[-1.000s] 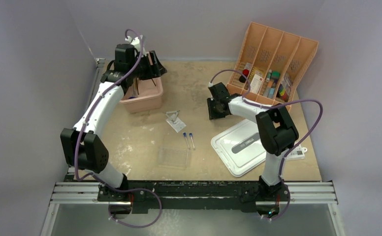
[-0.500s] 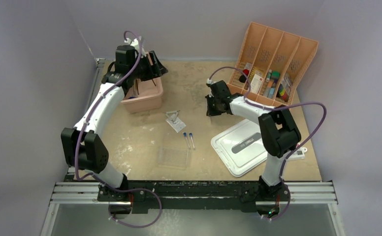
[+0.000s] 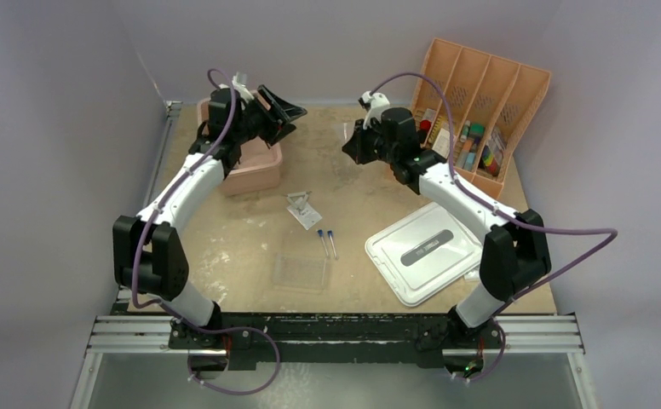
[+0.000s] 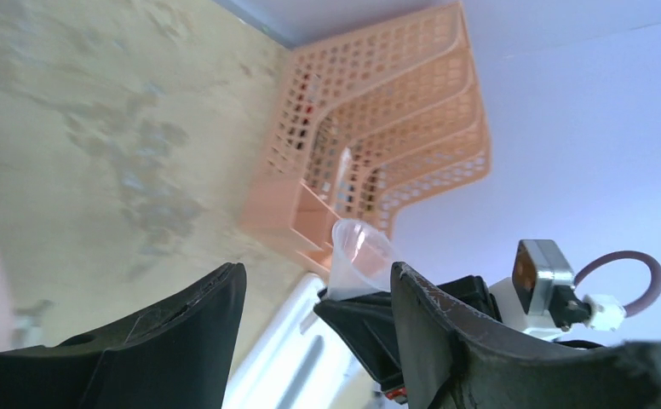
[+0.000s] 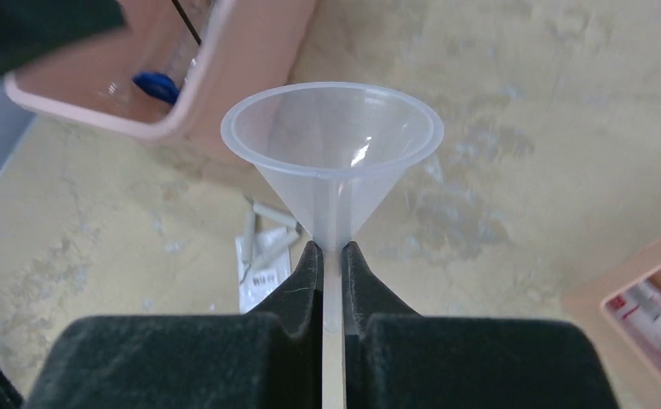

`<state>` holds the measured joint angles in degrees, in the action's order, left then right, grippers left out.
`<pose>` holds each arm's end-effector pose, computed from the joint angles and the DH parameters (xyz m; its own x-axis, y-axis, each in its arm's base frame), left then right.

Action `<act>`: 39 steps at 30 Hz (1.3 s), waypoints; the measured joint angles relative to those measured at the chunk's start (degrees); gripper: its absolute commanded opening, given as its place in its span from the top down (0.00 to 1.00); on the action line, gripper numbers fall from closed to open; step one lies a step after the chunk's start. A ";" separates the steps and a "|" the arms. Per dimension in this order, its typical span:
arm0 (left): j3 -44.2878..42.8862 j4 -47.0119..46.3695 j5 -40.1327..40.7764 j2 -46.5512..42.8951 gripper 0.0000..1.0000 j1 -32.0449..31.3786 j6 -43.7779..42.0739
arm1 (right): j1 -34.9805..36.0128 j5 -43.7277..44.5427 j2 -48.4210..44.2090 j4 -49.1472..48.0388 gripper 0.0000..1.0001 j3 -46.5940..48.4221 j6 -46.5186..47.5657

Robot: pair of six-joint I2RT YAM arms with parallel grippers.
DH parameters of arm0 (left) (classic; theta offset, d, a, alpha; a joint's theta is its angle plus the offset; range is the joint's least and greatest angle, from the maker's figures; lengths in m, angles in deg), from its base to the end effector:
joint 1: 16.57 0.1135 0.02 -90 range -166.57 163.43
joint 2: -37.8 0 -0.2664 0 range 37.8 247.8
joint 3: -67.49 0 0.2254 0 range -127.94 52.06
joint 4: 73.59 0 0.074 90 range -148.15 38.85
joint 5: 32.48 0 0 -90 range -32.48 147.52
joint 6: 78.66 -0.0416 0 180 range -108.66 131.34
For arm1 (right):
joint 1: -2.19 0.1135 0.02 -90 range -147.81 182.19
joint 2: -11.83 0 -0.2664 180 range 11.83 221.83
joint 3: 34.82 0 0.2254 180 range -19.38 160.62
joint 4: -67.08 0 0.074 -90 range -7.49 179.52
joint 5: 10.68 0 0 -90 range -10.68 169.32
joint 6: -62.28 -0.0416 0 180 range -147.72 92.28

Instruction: Organize the chemistry lab equipment

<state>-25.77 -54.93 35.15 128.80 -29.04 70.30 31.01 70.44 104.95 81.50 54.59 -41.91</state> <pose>0.3459 -0.0927 0.3570 -0.6187 -0.6747 -0.4026 0.0506 0.4772 -0.8774 0.3200 0.1834 0.3291 -0.4126 0.0494 -0.9096 -0.5195 0.8074 0.2795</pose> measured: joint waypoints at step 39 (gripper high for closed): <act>-7.43 16.37 8.50 -0.09 0.41 5.35 -6.32 | 5.31 -8.07 12.72 0.39 1.00 21.07 9.99</act>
<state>-33.20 -38.56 43.65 128.71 -23.69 63.98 36.32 62.37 117.67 81.89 75.66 -31.92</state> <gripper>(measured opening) 0.580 0.030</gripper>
